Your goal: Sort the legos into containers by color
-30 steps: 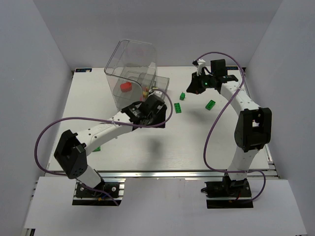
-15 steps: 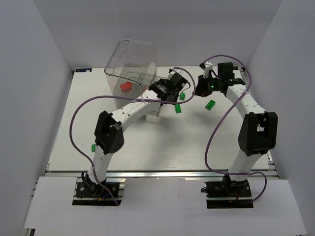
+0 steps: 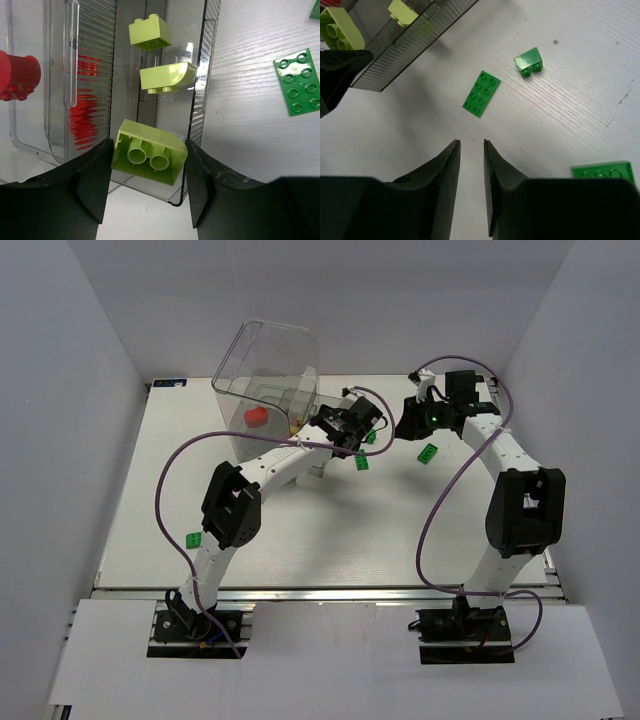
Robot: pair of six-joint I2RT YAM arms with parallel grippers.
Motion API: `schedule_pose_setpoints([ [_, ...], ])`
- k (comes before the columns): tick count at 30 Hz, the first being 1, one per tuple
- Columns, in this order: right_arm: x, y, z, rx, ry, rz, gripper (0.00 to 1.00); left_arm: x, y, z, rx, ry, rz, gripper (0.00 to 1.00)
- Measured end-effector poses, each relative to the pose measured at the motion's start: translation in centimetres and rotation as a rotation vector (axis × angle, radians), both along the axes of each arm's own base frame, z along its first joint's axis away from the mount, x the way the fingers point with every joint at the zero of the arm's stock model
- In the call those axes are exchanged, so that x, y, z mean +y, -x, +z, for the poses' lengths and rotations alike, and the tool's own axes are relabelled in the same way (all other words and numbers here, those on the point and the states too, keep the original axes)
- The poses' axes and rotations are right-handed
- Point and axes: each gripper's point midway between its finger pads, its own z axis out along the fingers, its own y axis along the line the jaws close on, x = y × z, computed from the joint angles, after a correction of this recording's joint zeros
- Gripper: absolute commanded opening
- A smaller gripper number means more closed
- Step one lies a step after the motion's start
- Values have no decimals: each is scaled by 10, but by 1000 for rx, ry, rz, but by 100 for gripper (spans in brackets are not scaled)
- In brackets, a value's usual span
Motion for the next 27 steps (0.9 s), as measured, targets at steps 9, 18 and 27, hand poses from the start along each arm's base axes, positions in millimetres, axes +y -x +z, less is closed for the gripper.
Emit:
schedule_pose_setpoints([
  [9, 3, 5, 0, 2, -8, 37, 60, 1, 0, 0, -4, -4, 7, 77],
  [18, 4, 13, -3, 24, -9, 58, 42, -1, 0, 5, -10, 23, 14, 10],
  [27, 41, 8, -30, 112, -11, 158, 0, -28, 33, 76, 6, 363, -127, 18],
])
